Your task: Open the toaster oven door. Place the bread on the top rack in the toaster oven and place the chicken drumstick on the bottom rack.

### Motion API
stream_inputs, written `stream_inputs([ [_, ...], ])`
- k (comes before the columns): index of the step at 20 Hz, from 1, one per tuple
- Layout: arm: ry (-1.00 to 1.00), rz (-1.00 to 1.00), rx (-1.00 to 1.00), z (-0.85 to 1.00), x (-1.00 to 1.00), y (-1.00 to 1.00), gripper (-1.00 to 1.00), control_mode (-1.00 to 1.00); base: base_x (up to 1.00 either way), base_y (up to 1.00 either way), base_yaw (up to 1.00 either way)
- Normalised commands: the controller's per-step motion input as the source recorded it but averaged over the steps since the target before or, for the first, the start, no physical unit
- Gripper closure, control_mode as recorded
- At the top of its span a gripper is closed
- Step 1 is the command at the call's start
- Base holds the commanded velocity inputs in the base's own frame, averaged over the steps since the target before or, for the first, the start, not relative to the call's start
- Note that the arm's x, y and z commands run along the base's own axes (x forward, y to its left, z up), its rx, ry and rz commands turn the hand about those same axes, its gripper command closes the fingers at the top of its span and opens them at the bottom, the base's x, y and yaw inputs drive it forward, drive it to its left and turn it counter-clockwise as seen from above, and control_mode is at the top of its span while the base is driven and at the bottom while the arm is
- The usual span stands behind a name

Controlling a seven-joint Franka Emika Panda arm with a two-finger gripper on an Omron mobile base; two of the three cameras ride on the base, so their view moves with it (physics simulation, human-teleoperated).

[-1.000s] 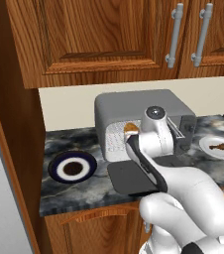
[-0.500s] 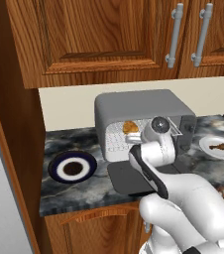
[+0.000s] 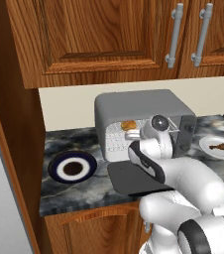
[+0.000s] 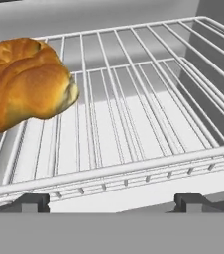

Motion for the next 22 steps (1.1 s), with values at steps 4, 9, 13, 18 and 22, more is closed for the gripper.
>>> stream_inputs([
  [4, 0.04, 0.07, 0.00, 0.00, 0.14, -0.07, -1.00, -1.00, 0.00, 0.00, 0.00],
  [9, 0.00, 0.11, 0.00, -0.05, -0.10, 0.00, -1.00, -1.00, 0.00, 0.00, 0.00],
  [13, 0.00, 0.14, 0.00, -0.09, -0.19, 0.00, -1.00, -1.00, 0.00, 0.00, 0.00],
  [18, 0.00, 0.11, 0.00, -0.08, 0.17, -0.12, -1.00, -1.00, 0.00, 0.00, 0.00],
  [22, 0.00, 0.02, -0.03, -0.43, 0.11, 0.06, -1.00, -1.00, 0.00, 0.00, 0.00],
])
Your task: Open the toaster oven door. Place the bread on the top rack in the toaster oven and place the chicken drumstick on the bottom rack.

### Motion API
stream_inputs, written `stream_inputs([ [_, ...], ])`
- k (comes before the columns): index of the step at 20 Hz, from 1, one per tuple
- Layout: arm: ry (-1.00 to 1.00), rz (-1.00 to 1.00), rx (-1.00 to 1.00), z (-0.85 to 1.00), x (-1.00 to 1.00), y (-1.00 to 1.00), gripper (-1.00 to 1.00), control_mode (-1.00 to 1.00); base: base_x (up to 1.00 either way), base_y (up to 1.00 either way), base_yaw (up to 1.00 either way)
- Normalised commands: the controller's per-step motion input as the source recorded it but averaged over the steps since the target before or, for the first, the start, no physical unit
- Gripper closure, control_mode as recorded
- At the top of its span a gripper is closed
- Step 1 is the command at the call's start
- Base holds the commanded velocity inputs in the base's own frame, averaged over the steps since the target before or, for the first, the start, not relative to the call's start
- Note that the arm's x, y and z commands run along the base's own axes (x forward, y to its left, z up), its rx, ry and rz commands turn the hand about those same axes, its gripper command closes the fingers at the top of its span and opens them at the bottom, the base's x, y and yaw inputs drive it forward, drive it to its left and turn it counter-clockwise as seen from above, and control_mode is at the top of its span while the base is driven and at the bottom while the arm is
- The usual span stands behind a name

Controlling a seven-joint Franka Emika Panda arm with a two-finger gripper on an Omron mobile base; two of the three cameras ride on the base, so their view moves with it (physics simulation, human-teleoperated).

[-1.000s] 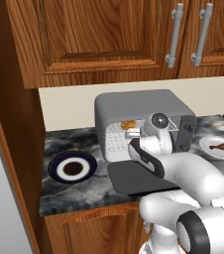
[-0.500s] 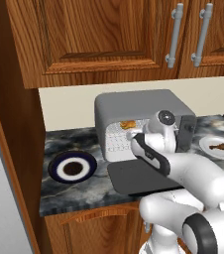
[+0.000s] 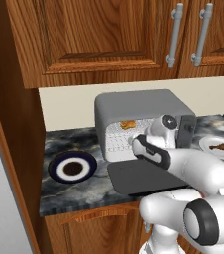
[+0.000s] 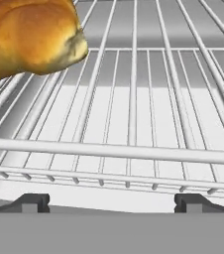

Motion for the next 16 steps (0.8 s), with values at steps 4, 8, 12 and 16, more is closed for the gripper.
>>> stream_inputs([
  [4, -0.01, 0.00, -0.01, -0.28, 0.05, 0.06, -1.00, -1.00, 0.00, 0.00, 0.00],
  [8, -0.12, 0.00, 0.00, 0.03, 0.30, 0.01, -1.00, -1.00, 0.00, 0.00, 0.00],
  [12, -0.09, 0.00, 0.00, -0.01, 0.42, 0.02, -1.00, -1.00, 0.00, 0.00, 0.00],
  [16, 0.00, 0.00, -0.01, -0.37, 0.36, 0.05, -1.00, -1.00, 0.00, 0.00, 0.00],
])
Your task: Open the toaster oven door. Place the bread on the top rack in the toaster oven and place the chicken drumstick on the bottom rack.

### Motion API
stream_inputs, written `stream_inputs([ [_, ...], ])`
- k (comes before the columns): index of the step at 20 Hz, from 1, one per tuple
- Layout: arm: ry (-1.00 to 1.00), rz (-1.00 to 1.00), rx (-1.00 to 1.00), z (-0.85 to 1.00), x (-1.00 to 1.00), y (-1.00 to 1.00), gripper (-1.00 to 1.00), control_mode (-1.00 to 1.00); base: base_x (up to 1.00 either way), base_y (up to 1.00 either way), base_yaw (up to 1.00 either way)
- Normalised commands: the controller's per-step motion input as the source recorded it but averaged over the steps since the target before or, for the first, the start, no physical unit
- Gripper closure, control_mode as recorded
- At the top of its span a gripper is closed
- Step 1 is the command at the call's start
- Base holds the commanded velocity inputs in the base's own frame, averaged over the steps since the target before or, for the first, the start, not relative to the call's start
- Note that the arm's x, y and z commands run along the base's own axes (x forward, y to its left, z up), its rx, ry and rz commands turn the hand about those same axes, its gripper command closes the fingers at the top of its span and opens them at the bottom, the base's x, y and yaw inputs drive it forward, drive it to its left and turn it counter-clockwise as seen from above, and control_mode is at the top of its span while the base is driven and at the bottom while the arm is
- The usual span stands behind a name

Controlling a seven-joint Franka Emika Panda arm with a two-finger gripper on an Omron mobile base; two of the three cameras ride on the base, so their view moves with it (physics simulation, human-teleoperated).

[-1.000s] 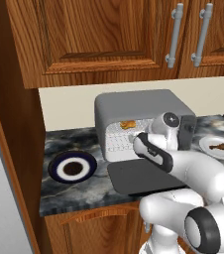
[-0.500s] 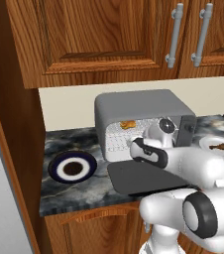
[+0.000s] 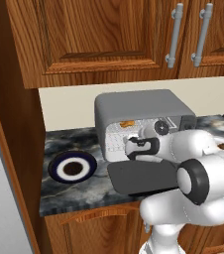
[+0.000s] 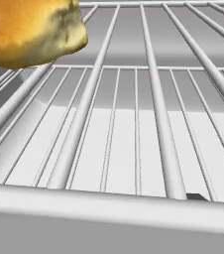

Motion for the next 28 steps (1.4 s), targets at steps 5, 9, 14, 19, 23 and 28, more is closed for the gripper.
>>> stream_inputs([
  [5, 0.00, 0.00, 0.00, -0.23, 0.29, 0.00, -1.00, -1.00, 0.00, 0.00, 0.00],
  [9, 0.02, 0.00, -0.01, -0.34, 0.02, 0.00, -1.00, -1.00, 0.00, 0.00, 0.00],
  [14, 0.17, 0.00, -0.03, -0.09, -0.45, 0.00, -1.00, -1.00, 0.00, 0.00, 0.00],
  [19, 0.31, 0.00, -0.12, 0.01, -0.85, 0.00, -1.00, -1.00, 0.00, 0.00, 0.00],
  [23, 0.35, 0.00, -0.11, 0.00, -0.91, 0.00, -1.00, -1.00, 0.00, 0.00, 0.00],
  [28, 0.27, 0.00, -0.06, 0.14, -0.72, 0.03, -1.00, -1.00, 0.00, 0.00, 0.00],
])
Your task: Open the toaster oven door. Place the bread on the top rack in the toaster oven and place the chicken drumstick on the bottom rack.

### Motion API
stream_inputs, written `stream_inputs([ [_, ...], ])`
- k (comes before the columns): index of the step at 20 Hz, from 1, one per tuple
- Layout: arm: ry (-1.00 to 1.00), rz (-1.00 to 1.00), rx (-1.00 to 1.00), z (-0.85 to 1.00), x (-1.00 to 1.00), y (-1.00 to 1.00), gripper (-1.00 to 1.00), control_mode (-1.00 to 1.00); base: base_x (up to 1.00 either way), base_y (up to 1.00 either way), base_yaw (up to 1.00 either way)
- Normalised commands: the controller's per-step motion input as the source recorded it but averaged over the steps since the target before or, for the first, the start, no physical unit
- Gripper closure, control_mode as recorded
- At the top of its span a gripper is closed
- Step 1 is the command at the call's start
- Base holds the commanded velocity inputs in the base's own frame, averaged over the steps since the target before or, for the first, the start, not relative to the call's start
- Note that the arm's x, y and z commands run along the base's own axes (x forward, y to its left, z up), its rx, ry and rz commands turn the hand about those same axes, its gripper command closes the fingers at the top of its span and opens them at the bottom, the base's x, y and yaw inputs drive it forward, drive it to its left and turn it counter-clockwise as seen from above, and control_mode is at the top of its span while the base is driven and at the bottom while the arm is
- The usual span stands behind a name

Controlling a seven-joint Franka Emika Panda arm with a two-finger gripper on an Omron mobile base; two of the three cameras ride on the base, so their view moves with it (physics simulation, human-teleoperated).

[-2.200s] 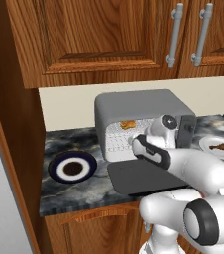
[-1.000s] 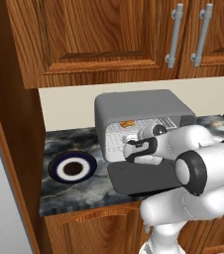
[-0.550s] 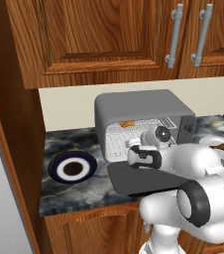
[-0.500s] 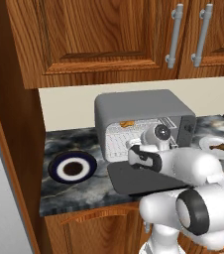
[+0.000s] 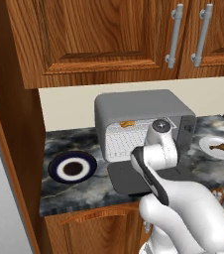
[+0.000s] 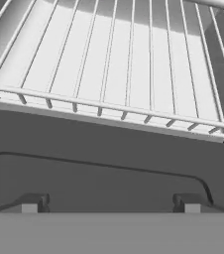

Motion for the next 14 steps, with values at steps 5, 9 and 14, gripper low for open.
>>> stream_inputs([
  [5, -0.06, 0.00, 0.00, 0.57, 0.09, 0.02, -1.00, -1.00, 0.00, 0.00, 0.00],
  [9, -0.09, -0.02, 0.00, 0.01, 0.49, 0.00, -1.00, -1.00, 0.00, 0.00, 0.00],
  [14, -0.14, -0.02, 0.00, 0.23, 0.22, 0.00, -1.00, -1.00, 0.00, 0.00, 0.00],
])
